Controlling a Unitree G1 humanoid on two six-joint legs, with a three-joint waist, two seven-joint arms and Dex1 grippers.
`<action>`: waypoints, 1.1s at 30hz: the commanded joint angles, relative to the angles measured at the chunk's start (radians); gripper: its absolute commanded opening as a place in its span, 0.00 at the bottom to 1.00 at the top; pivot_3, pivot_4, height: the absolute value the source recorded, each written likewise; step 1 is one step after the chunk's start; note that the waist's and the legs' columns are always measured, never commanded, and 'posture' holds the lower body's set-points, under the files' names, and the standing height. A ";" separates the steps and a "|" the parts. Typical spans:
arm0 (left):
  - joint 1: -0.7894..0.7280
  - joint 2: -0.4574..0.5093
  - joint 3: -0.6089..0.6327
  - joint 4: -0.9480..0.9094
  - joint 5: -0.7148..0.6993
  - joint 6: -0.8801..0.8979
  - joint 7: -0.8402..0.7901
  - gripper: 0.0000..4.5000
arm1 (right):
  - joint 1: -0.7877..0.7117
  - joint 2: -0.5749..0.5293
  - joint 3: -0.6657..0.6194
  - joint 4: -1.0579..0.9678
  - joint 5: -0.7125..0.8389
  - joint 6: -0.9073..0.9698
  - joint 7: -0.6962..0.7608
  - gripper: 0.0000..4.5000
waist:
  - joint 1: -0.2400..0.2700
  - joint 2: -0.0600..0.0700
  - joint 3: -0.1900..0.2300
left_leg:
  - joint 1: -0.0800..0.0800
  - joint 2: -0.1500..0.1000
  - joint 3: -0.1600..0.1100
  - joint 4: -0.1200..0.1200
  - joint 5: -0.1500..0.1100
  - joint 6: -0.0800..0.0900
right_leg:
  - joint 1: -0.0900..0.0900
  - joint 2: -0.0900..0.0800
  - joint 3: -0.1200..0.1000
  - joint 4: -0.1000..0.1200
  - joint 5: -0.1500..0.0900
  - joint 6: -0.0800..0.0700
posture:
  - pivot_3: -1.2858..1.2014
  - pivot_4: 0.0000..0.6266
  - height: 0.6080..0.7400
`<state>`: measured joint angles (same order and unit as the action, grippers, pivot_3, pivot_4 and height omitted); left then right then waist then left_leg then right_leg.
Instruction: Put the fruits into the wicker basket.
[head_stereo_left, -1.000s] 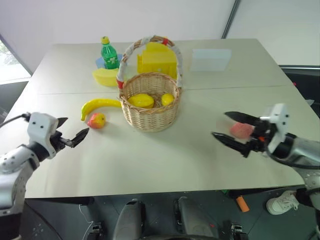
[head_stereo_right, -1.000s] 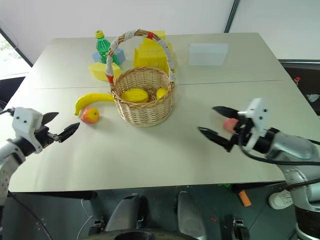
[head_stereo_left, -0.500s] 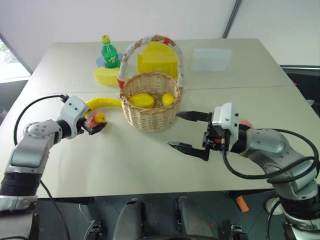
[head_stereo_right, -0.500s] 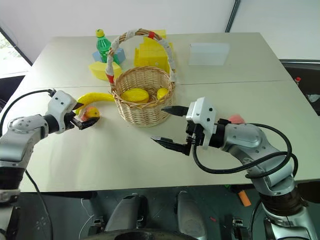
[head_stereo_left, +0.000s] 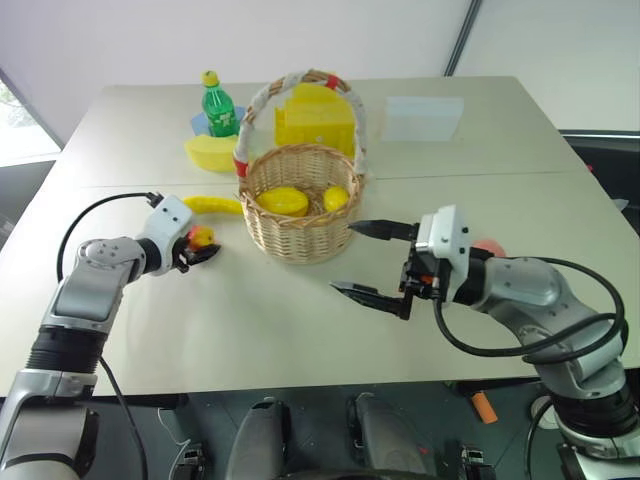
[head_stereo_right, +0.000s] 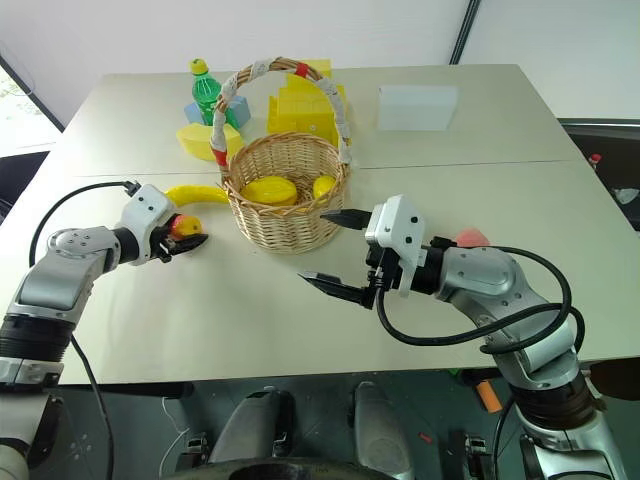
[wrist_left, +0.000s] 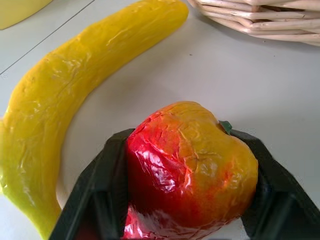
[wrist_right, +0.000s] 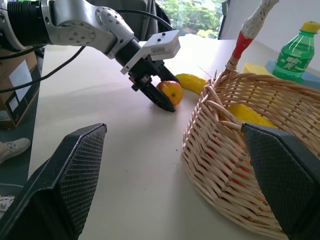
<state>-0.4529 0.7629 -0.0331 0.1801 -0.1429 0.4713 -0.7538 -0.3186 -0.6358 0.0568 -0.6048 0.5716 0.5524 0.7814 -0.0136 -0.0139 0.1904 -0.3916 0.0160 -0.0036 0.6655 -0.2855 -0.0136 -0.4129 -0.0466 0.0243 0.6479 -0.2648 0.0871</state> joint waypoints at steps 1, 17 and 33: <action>0.030 0.023 0.065 -0.060 -0.013 0.012 0.008 0.52 | -0.023 0.012 0.000 -0.008 -0.004 -0.023 -0.001 1.00 | -0.002 0.000 0.000 | 0.000 0.000 0.000 0.000 0.000 0.000 | 0.000 0.000 0.000 0.000 0.000 0.000 | 0.52 0.24 1.00; -0.103 -0.150 0.081 -0.627 -0.350 0.346 0.149 0.52 | -0.119 0.010 -0.011 0.102 -0.041 -0.076 0.048 1.00 | 0.015 -0.002 0.000 | 0.001 -0.002 -0.002 0.003 0.000 0.000 | 0.004 -0.003 -0.002 0.000 0.000 0.001 | 0.52 0.24 1.00; -0.235 -0.401 0.006 -0.486 -0.280 0.217 0.214 0.99 | -0.055 0.019 -0.033 0.013 -0.035 -0.043 -0.047 1.00 | -0.001 -0.002 0.000 | 0.000 -0.001 -0.001 0.001 0.000 -0.001 | 0.000 0.002 0.001 0.001 0.000 0.000 | 0.52 0.24 1.00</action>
<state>-0.6942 0.3488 -0.1030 -0.2375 -0.3669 0.7053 -0.5149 -0.3733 -0.6203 0.0489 -0.5527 0.5297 0.5174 0.7453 -0.0146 -0.0157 0.1907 -0.3916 0.0152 -0.0048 0.6668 -0.2851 -0.0142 -0.4127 -0.0451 0.0251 0.6489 -0.2647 0.0873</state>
